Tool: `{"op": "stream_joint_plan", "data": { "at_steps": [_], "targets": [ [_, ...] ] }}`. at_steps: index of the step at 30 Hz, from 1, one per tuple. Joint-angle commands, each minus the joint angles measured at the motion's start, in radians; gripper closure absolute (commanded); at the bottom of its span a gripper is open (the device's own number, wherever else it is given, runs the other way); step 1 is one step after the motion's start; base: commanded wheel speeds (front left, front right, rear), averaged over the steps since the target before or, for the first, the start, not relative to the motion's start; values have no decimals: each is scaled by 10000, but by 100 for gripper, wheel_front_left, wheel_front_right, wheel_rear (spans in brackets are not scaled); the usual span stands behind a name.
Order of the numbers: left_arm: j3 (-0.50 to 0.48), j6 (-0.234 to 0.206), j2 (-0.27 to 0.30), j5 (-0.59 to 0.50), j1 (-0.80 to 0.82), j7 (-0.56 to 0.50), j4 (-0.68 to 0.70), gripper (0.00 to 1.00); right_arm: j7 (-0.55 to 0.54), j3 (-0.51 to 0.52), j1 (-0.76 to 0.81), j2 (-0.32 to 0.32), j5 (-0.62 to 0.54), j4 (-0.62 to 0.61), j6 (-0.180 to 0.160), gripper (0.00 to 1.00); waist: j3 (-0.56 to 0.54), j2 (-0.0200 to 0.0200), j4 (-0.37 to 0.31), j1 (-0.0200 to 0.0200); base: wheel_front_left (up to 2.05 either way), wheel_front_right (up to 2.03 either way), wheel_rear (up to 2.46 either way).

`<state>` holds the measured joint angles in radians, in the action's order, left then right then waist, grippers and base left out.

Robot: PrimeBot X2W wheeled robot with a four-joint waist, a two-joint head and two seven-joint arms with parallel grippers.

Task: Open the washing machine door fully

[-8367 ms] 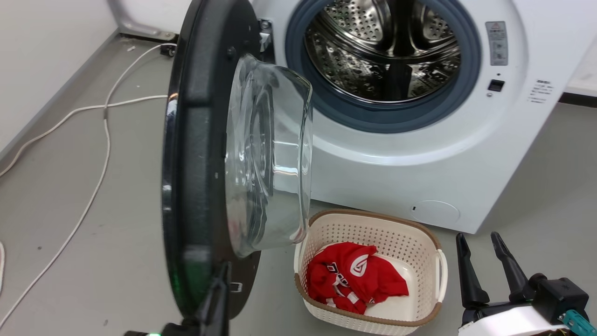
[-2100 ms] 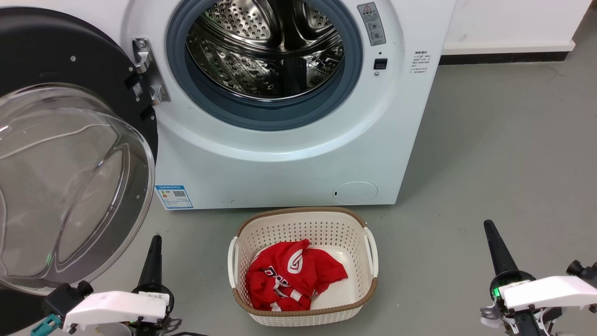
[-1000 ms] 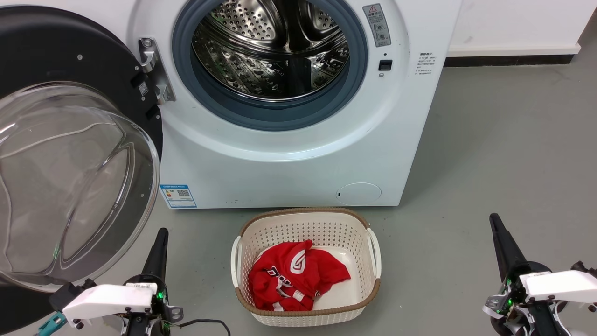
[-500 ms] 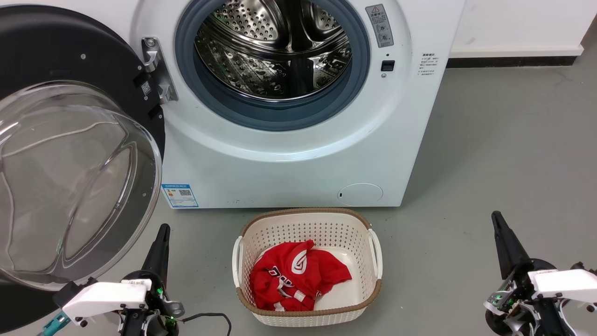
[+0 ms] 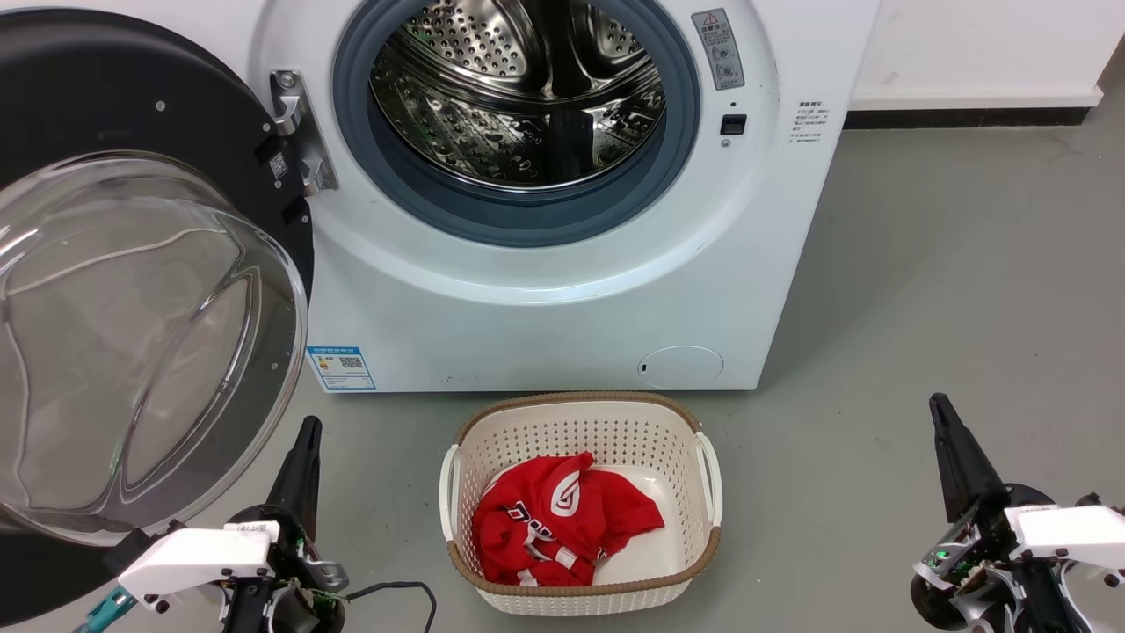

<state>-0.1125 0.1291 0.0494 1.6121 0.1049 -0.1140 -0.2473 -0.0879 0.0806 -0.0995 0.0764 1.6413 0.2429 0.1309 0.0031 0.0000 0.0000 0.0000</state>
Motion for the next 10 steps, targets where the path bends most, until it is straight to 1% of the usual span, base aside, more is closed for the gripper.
{"op": "stream_joint_plan", "data": {
  "at_steps": [1,10],
  "targets": [
    [-34,42,16,16,94,-34,-7,100,-9,14,-119,-36,-20,17,-3,100,0,0,0,0,0,0,0],
    [-34,42,16,16,93,-34,-6,100,-50,52,-123,-56,-49,20,-3,100,0,0,0,0,0,0,0]
  ]
}}
